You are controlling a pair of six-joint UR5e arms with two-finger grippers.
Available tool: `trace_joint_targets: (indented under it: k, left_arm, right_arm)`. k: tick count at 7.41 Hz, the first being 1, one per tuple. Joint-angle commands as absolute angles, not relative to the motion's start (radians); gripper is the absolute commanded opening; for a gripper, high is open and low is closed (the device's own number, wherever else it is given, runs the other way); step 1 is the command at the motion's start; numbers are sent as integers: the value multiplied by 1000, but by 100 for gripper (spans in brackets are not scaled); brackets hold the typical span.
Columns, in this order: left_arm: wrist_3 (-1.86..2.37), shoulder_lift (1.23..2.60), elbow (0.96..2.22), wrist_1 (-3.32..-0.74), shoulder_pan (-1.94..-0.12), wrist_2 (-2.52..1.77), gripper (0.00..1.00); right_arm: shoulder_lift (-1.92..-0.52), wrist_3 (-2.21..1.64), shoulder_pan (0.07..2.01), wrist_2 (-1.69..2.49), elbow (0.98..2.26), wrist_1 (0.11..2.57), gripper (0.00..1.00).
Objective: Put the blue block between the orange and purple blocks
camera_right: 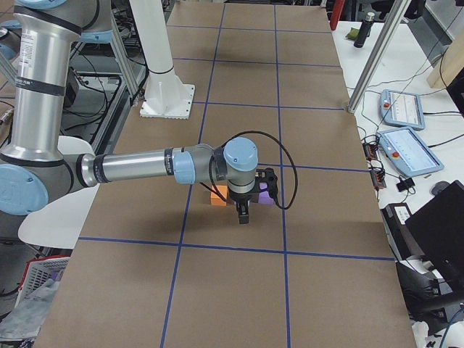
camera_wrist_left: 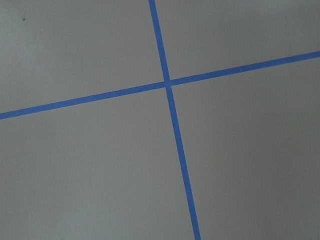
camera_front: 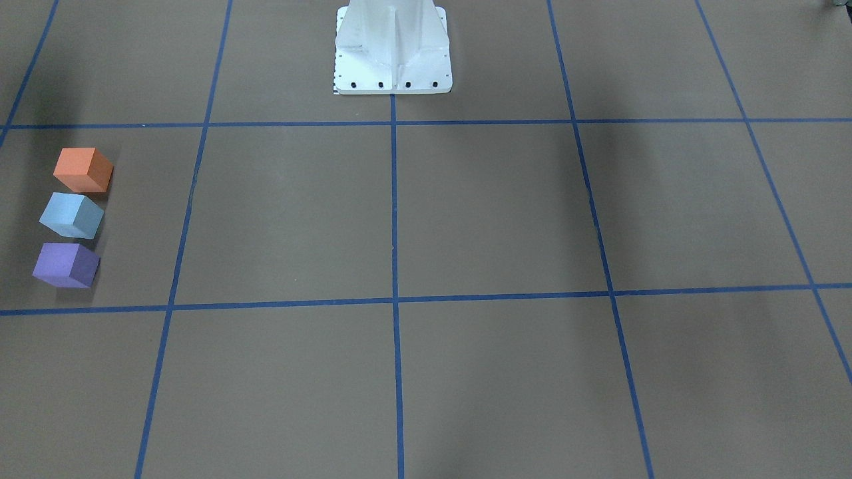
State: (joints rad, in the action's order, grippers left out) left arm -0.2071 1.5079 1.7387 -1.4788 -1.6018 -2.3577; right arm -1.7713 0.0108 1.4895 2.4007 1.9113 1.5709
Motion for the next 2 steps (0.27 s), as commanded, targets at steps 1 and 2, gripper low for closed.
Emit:
trace_joint_targets:
  k: [1,2]
  left_arm:
    - [-207,1508,1738,-1479,-1601,-2358,100]
    - [-207,1508,1738,-1479,-1601,-2358,100]
  right_arm:
    - [-1770,11,1489,2401,1911,1571,100]
    - [-1770,11,1489,2401,1911,1571,100]
